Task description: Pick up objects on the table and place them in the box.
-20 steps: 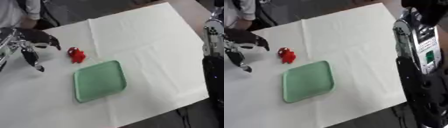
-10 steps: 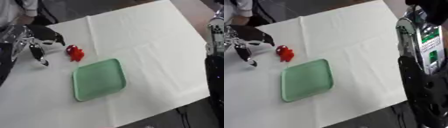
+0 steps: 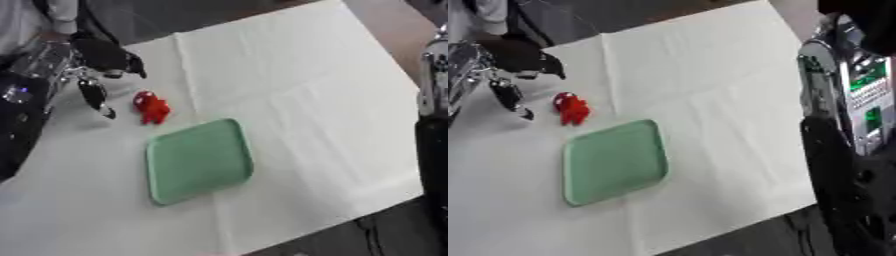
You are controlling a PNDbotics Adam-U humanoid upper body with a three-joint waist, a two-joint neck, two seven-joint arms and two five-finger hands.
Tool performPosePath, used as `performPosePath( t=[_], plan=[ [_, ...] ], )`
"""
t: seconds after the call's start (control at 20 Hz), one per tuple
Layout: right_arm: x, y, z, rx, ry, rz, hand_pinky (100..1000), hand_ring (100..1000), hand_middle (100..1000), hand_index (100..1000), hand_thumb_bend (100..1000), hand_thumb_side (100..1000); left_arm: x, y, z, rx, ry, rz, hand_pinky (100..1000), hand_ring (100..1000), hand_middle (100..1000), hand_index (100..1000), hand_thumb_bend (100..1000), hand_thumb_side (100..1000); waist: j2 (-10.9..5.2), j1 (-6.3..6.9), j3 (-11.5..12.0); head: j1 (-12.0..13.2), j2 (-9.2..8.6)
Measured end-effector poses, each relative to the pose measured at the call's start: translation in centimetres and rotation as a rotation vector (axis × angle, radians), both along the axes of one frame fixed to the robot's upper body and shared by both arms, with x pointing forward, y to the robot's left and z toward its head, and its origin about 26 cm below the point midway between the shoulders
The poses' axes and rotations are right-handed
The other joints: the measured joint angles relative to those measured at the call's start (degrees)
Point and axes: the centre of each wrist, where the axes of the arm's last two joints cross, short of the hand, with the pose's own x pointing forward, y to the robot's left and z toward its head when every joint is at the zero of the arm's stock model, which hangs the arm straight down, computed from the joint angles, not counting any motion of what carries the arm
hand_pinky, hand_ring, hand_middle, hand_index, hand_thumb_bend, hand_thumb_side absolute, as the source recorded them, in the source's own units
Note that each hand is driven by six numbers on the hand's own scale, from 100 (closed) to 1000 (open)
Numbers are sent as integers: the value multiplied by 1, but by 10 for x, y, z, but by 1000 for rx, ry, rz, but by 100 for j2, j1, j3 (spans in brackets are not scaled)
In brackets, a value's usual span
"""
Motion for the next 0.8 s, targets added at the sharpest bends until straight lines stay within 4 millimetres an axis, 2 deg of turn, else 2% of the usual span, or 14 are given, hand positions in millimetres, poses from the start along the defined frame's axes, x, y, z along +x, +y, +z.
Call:
performPosePath(
  t=[0.05, 0.2, 0.65, 0.8],
  plan=[
    [0, 1, 0, 3, 0, 3, 231, 378, 424, 485, 100, 374, 0, -1, -1, -2, -2, -1, 761, 787, 893, 916, 784, 279, 2, 7, -16, 21, -1],
    [-1, 3, 3, 8, -9, 11, 231, 378, 424, 485, 105, 365, 1, -2, -4, -9, -7, 7, 759, 789, 894, 919, 806, 265, 32, 32, -62, 51, -8],
    [-2, 8, 6, 20, -16, 33, 231, 381, 428, 485, 107, 367, 4, -5, -9, -42, -9, 9, 752, 783, 887, 919, 776, 272, 52, 112, -173, 119, -59],
    [-2, 9, 6, 22, -14, 39, 231, 381, 428, 485, 103, 368, 4, -3, -11, -50, 3, 17, 736, 756, 854, 908, 725, 276, 52, 124, -194, 124, -59]
  ],
)
